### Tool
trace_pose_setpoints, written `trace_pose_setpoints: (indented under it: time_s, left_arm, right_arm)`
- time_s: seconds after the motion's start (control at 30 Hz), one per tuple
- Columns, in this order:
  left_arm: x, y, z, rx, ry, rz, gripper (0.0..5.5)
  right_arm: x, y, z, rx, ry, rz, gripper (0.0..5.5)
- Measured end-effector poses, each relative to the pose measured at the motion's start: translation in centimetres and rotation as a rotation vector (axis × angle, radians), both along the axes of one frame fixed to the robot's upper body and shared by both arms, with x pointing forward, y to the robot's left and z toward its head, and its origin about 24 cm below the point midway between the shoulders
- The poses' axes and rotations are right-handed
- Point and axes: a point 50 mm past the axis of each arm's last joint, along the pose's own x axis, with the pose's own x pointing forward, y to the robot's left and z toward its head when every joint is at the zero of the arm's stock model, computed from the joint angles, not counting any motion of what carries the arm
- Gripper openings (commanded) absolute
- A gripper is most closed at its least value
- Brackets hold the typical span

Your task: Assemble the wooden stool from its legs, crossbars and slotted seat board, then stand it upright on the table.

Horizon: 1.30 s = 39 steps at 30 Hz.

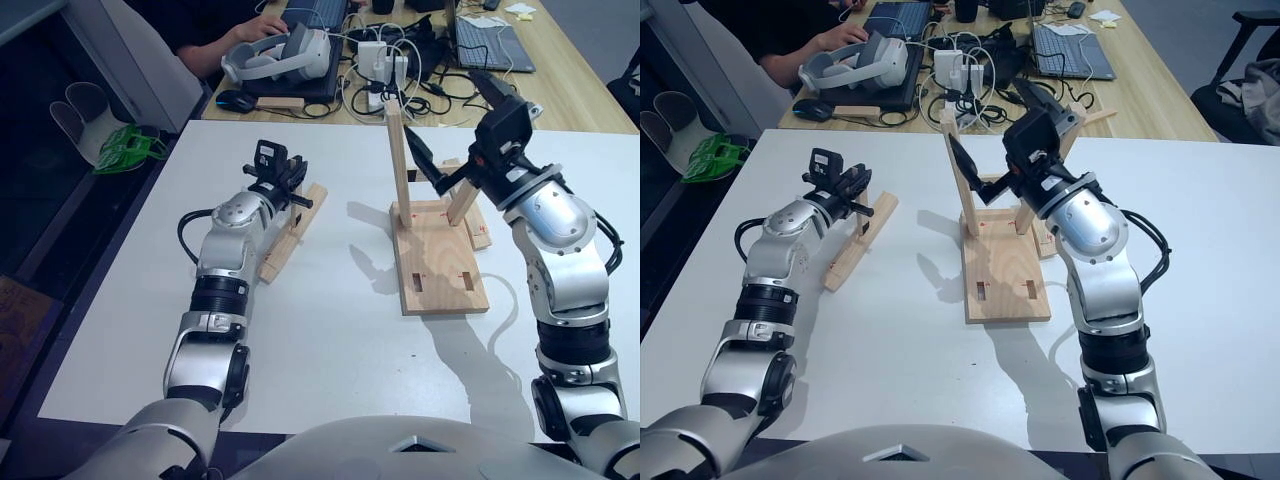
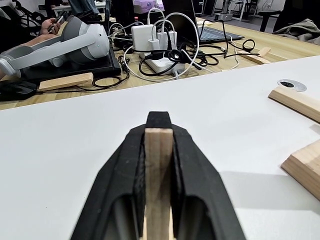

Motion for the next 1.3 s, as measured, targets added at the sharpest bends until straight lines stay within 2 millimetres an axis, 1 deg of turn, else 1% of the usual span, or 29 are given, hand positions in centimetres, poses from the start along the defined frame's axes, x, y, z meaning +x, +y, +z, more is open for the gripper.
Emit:
trace_pose_setpoints:
  time_s: [0.1,0.23,0.33,0.47,0.53,0.63,0.7,0.83,1.07,1.2,1.3]
  left_arm:
    - [0.2,-0.5,-0.4,-0.027,-0.037,0.019,0.41]
    - [0.6,-2.4,-1.4,-0.099,-0.118,0.048,0.41]
    - [0.9,-3.2,-2.0,-0.141,-0.171,0.070,0.41]
    - [1.5,-3.9,-2.3,-0.128,-0.218,0.097,0.41]
    - [1.6,-3.9,-2.4,-0.077,-0.249,0.102,0.41]
    - [1.3,-2.7,-2.3,0.020,-0.320,0.118,0.41]
    - [1.1,-2.8,-2.1,0.042,-0.365,0.119,0.41]
    - [0.1,-4.1,-2.9,0.026,-0.406,0.117,0.41]
    - [0.1,-4.0,-3.0,-0.006,-0.400,0.168,0.41]
    - [0.1,-3.8,-3.0,0.008,-0.408,0.191,0.41]
    - [0.1,-3.2,-2.9,0.026,-0.415,0.203,0.41]
  right_arm:
    - [0.1,0.1,0.0,-0.004,0.002,0.008,5.40]
    - [0.4,0.3,0.7,-0.010,-0.017,0.022,5.40]
    - [0.5,0.2,0.5,-0.017,-0.005,0.029,5.40]
    - [0.6,0.4,0.7,-0.019,-0.010,0.037,5.40]
    - [0.6,0.7,0.8,-0.021,-0.012,0.050,5.40]
    - [0.6,1.0,1.0,-0.024,-0.013,0.077,5.40]
    - [0.6,0.9,1.0,-0.031,-0.011,0.081,5.40]
    - [0.6,0.5,1.1,-0.045,-0.012,0.072,5.40]
    - [0.6,0.7,1.0,-0.050,-0.008,0.080,5.40]
    - [0.6,0.6,1.0,-0.051,-0.008,0.081,5.40]
    - [0.6,0.7,1.0,-0.052,-0.007,0.084,5.40]
